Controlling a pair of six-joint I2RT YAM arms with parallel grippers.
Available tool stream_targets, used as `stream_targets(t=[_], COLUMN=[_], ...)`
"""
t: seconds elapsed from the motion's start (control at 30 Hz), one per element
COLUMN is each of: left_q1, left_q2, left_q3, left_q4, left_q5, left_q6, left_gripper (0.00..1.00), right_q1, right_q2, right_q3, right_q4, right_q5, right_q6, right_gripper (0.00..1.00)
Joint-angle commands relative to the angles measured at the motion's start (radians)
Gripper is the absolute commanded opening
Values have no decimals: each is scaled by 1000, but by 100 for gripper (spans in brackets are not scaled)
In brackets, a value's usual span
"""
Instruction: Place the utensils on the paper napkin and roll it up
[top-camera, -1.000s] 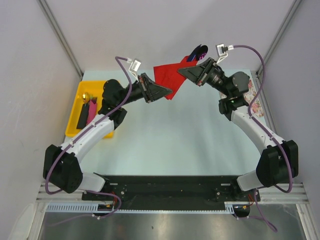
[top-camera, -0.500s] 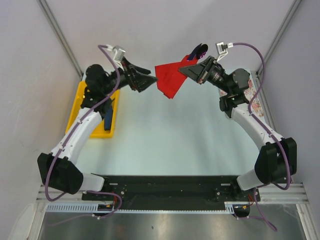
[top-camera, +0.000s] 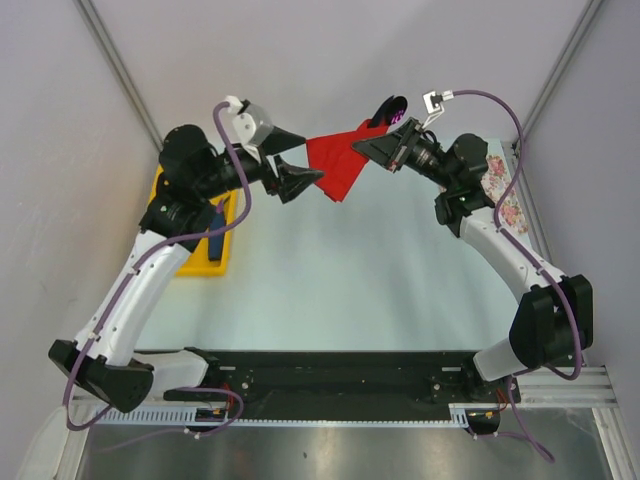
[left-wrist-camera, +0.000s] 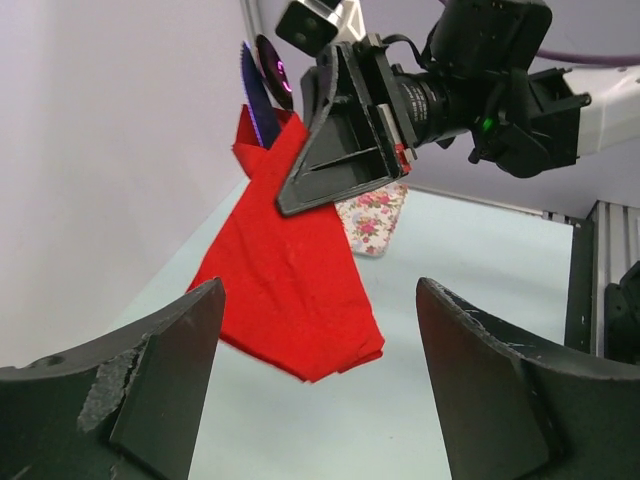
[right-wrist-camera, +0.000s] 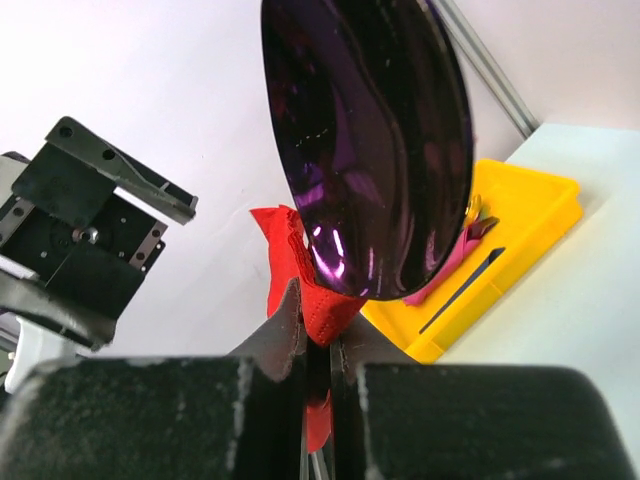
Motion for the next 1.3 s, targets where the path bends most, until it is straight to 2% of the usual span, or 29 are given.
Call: stream_targets(t=[0.0, 0.13, 0.37, 0.53, 0.7, 0.9, 1.03, 1.27], left_q1=[-74, -99, -99, -96, -76, -28, -27, -28], left_q2=[28, 70, 104, 125, 128, 145, 160, 194], left_q3=[34, 52, 32, 28, -9, -63, -76, -67], left_q4=[-54, -46, -12, 11, 104, 276, 349, 382], left_q5=[-102, -110, -111, -64, 3, 114, 160, 189], left_q6=[78, 38, -16, -83, -184, -422, -487, -534], left_gripper=[83, 83, 90, 91, 89, 85, 83, 79], right_q1=[23, 38, 43, 41, 40, 40, 41, 43], right_q2=[-53, -69, -90, -84, -66, -61, -53, -43], right_q3=[57, 49, 32, 30, 37, 41, 46, 55], right_q4=[16, 21, 65, 108, 152, 176, 185, 195], right_q5=[29, 34, 34, 25, 14, 0, -9, -20], right_q6=[-37, -35, 6, 43, 72, 89, 96, 107], right_gripper=[0, 0, 0, 0, 0, 0, 0, 0])
